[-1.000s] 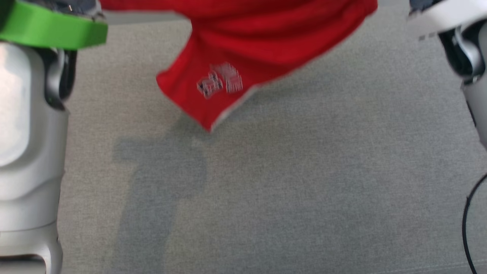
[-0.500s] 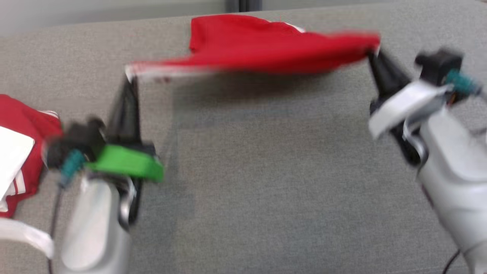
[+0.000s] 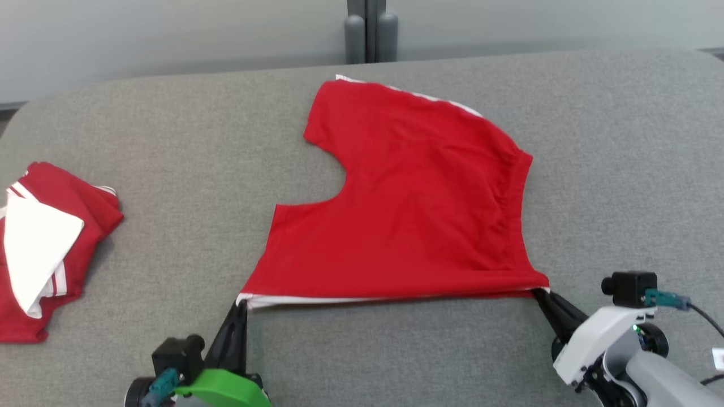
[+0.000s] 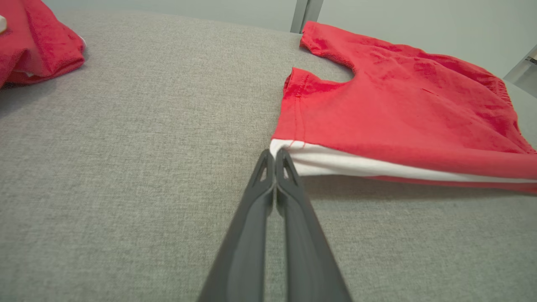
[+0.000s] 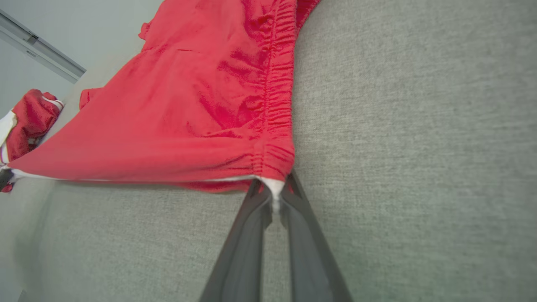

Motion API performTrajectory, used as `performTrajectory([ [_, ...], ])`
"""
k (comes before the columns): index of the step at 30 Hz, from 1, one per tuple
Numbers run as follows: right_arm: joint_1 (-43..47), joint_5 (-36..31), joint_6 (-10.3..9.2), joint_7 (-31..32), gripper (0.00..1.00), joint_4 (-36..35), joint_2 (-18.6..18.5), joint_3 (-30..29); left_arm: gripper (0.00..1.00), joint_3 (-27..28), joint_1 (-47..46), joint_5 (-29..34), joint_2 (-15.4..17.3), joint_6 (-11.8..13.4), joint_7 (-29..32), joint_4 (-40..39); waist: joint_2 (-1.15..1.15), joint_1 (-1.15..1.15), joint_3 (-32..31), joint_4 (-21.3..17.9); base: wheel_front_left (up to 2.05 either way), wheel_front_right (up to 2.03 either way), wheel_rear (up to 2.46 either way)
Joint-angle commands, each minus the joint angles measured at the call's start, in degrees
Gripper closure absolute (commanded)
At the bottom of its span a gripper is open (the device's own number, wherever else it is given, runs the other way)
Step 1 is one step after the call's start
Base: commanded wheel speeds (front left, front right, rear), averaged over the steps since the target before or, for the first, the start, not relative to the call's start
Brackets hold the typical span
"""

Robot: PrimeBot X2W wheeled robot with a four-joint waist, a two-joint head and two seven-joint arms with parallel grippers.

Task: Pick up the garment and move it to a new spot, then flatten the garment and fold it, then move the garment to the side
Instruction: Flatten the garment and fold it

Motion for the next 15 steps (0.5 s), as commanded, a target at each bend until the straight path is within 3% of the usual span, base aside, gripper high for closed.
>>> performTrajectory([
  [1, 1.78, 0.94, -0.12, -1.2, 1.0, -0.82, -1.41, 0.34, 1.0, 0.73, 1.86, 0.66, 0.56, 0.14, -0.02, -0.52, 0.0, 0.0, -2.03, 0.24, 0.0, 0.0, 0.0],
  [7, 7.26, 2.7, -0.12, -3.84, 1.0, -4.17, -3.11, 1.98, 1.0, 1.28, 7.98, 1.58, 0.47, 0.14, -0.02, -3.38, 0.0, 0.0, -5.15, 0.24, 0.0, 0.0, 0.0],
  [15, 13.73, 2.27, -0.12, -4.65, 1.0, -9.99, -4.58, -0.46, 1.0, 1.44, 10.87, 0.57, 0.43, 0.14, -0.02, -9.68, 0.0, 0.0, -6.08, -0.08, 0.0, 0.0, 0.0],
])
